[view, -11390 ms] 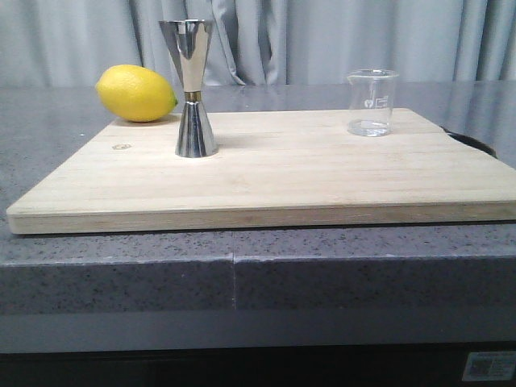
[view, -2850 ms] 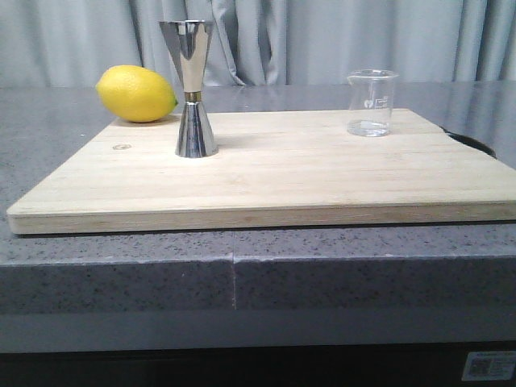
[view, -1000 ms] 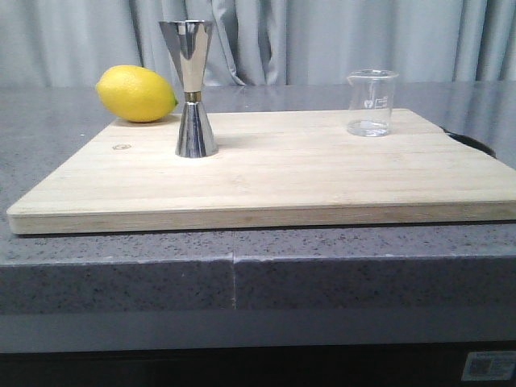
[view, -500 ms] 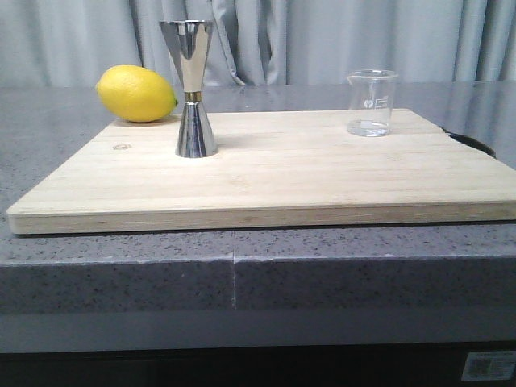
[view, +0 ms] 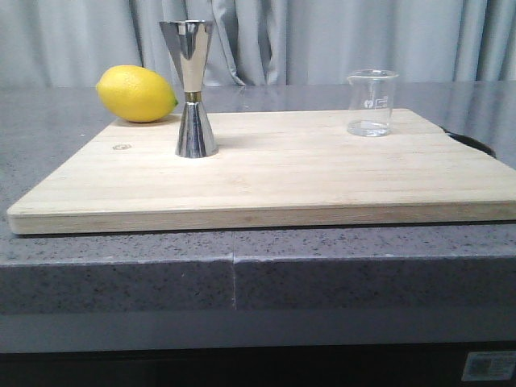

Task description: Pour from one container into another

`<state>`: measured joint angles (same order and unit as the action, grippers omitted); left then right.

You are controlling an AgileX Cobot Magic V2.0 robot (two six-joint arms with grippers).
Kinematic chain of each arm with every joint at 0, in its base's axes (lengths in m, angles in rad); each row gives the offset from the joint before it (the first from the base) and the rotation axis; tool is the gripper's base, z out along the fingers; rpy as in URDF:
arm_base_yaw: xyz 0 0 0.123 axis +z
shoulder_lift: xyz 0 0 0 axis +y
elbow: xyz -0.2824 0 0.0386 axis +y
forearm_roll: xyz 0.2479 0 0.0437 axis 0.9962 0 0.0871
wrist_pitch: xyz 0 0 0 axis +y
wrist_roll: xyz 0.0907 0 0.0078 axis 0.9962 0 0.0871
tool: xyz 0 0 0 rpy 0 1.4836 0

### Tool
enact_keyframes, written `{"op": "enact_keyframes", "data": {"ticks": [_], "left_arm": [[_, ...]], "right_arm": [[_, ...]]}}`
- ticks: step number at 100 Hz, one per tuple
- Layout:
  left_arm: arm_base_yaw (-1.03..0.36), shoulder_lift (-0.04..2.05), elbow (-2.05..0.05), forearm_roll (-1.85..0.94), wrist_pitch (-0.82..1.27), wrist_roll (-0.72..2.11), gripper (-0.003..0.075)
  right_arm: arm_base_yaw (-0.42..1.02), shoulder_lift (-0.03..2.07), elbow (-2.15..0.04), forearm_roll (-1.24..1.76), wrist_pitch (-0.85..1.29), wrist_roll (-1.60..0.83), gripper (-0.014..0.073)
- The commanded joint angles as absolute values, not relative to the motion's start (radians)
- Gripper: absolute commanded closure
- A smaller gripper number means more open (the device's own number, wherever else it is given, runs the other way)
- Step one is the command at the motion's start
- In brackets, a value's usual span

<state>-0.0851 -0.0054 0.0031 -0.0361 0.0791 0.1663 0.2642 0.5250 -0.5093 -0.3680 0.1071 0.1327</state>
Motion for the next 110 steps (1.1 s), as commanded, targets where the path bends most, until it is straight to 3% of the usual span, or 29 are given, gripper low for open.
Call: {"op": "enact_keyframes", "data": {"ticks": [1,36,70,110], "left_arm": [[-0.092,-0.027,0.032,-0.036,0.0,0.159,0.0739],[-0.092,-0.027,0.032,-0.036,0.0,0.159,0.0739],[-0.092,-0.027,0.032,-0.036,0.0,0.159,0.0739],[-0.092,-0.027,0.032,-0.036,0.0,0.159,0.0739]], "right_arm": [[0.262,0.528,-0.535,-0.106,0.039,-0.168,0.0662],[0.213,0.332,-0.314,0.047,-0.109,-0.241,0.0662],[0.109,0.092,-0.109,0.096,-0.102,-0.209,0.0662],[0.087,0.007,0.022,0.094,-0.046,-0.186,0.0662]]}}
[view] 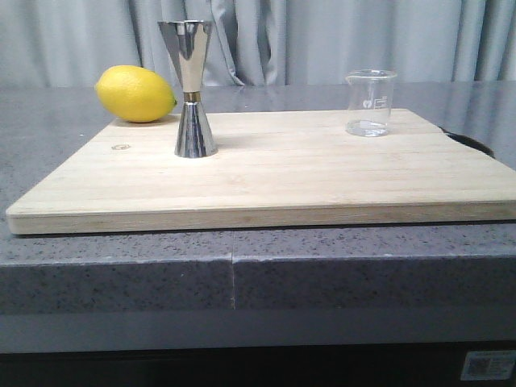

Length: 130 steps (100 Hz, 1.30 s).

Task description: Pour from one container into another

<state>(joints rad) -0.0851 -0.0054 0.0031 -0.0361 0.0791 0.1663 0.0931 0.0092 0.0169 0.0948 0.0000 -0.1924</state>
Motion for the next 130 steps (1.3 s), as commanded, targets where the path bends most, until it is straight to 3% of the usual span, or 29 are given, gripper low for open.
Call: {"op": "enact_keyframes", "data": {"ticks": [1,130], "left_arm": [[-0.092,-0.027,0.032,-0.036,0.0,0.159,0.0739],[-0.092,-0.027,0.032,-0.036,0.0,0.159,0.0739]], "right_arm": [[0.087,0.007,0.022,0.094,-0.044,-0.186,0.0662],[0.057,0.007,0.022,0.036,-0.022,-0.086,0.0662]]}}
